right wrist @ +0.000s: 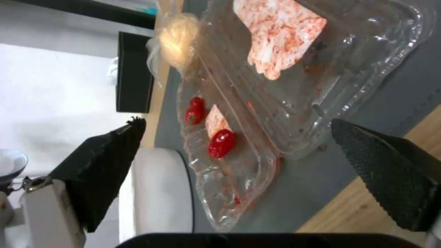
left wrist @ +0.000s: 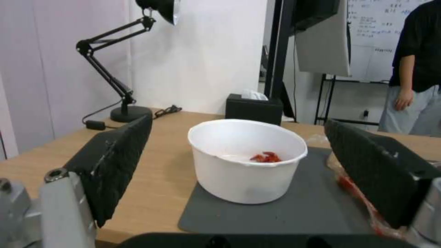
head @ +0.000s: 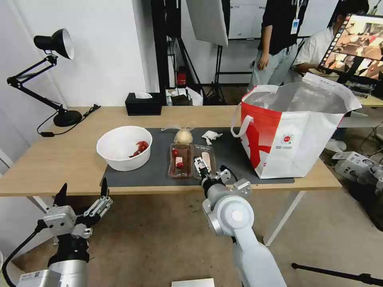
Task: Pick up the trash from the table and place it into the takeout bag.
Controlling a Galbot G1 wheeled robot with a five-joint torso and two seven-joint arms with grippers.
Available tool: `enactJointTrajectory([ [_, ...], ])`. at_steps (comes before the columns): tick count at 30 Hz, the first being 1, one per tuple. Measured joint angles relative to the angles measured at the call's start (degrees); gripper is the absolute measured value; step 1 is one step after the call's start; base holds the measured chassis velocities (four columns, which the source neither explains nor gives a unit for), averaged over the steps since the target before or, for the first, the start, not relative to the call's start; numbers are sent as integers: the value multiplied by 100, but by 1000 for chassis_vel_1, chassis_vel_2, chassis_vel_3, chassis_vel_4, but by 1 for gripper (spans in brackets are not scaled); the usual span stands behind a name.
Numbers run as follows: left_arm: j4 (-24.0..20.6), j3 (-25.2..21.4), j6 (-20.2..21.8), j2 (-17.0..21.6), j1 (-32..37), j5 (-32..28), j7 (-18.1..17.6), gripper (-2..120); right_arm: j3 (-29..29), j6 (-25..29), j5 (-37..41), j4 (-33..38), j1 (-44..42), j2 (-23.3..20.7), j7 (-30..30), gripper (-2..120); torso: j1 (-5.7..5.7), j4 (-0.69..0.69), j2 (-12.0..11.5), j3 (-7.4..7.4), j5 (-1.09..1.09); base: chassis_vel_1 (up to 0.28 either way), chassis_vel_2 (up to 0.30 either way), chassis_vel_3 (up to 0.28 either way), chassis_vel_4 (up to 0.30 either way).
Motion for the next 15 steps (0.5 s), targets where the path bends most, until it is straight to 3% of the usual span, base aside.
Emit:
enactJointTrajectory([
  [15,0,8,-19,-4,7,27,0,100,-328,5,99,200,-33,2,22,100,0,0,0,0,0,0,0,0,0],
])
